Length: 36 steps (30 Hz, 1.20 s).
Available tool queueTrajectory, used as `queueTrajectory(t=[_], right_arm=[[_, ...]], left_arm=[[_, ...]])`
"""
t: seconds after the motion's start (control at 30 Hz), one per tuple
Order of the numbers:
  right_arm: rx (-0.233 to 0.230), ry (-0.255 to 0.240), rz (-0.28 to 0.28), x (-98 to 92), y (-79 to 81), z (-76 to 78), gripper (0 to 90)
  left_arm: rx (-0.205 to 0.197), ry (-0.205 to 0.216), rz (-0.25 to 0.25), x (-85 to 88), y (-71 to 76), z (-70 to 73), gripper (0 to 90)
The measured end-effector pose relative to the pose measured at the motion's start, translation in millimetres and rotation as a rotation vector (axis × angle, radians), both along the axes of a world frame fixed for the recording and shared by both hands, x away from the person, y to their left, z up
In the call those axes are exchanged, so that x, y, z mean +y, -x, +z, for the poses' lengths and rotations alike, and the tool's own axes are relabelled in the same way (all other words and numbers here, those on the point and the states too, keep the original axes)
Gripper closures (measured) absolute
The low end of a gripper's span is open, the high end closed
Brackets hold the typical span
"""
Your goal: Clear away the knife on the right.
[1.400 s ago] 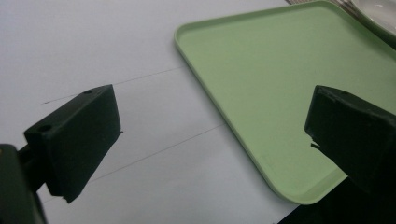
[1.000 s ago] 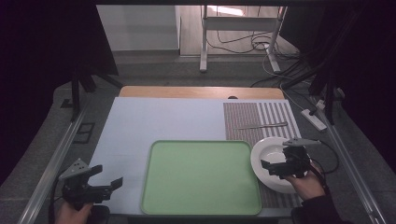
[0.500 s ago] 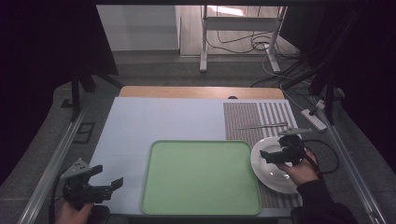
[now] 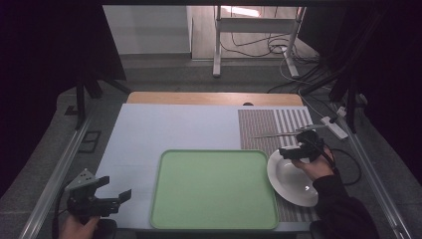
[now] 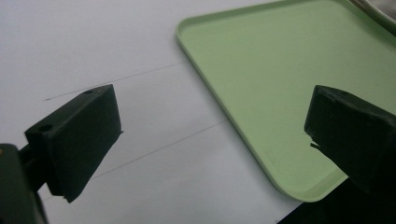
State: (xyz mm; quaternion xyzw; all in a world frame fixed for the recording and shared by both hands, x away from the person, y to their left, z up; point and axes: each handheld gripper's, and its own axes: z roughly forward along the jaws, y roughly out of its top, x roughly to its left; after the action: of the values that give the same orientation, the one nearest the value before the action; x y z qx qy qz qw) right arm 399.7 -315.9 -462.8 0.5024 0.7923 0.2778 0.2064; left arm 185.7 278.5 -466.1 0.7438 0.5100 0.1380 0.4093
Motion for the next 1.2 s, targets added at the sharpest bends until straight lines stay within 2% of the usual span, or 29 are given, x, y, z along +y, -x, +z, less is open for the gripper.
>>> queueTrajectory(t=[0.53,0.67,0.7,0.73,0.8,0.87,0.9,0.93,1.03,1.07,1.1,1.13,1.17,1.2], right_arm=[[0.037,0.014,-0.088,-26.3,-44.6,-14.3,0.0],[0.037,0.007,-0.095,-31.0,-51.3,-15.1,4.5],[0.035,0.011,-0.1,-33.2,-54.2,-14.9,7.3],[0.036,0.019,-0.104,-37.1,-59.6,-15.2,15.3],[0.038,0.031,-0.108,-40.3,-63.7,-15.2,21.7],[0.066,0.041,-0.109,-44.3,-68.8,-14.8,32.9],[0.066,0.041,-0.109,-44.3,-68.8,-14.8,32.9],[0.077,0.04,-0.111,-45.9,-70.9,-14.8,37.8],[0.109,0.02,-0.103,-51.5,-80.0,-15.1,58.8],[0.121,0.009,-0.099,-54.2,-85.7,-15.6,71.6],[0.121,0.009,-0.099,-54.2,-85.7,-15.6,71.6],[0.135,-0.018,-0.097,-56.9,-91.6,-15.8,82.2],[0.135,-0.018,-0.097,-56.9,-91.6,-15.8,82.2],[0.123,-0.032,-0.094,-58.7,-96.5,-15.0,90.0]], left_arm=[[0.003,0.003,0.001,0.4,-0.2,0.0,3.7],[0.004,0.004,0.001,0.5,-0.3,0.0,3.7],[0.003,0.005,0.001,0.5,-0.3,-0.1,3.7],[0.004,0.005,0.001,0.5,-0.3,0.0,3.7],[0.004,0.004,0.0,0.5,-0.3,0.0,3.8],[0.003,0.004,0.0,0.4,-0.4,-0.2,3.8],[0.003,0.004,0.0,0.4,-0.4,-0.2,3.8],[0.004,0.005,0.0,0.4,-0.5,-0.2,3.8],[0.005,0.006,0.001,0.6,-0.6,-0.2,3.8],[0.006,0.006,0.001,0.7,-0.7,-0.3,3.8],[0.006,0.006,0.001,0.7,-0.7,-0.3,3.9],[0.007,0.007,0.001,0.8,-0.8,-0.3,3.9],[0.007,0.007,0.001,0.8,-0.8,-0.3,3.9],[0.007,0.007,0.0,0.8,-0.9,-0.3,3.9]])
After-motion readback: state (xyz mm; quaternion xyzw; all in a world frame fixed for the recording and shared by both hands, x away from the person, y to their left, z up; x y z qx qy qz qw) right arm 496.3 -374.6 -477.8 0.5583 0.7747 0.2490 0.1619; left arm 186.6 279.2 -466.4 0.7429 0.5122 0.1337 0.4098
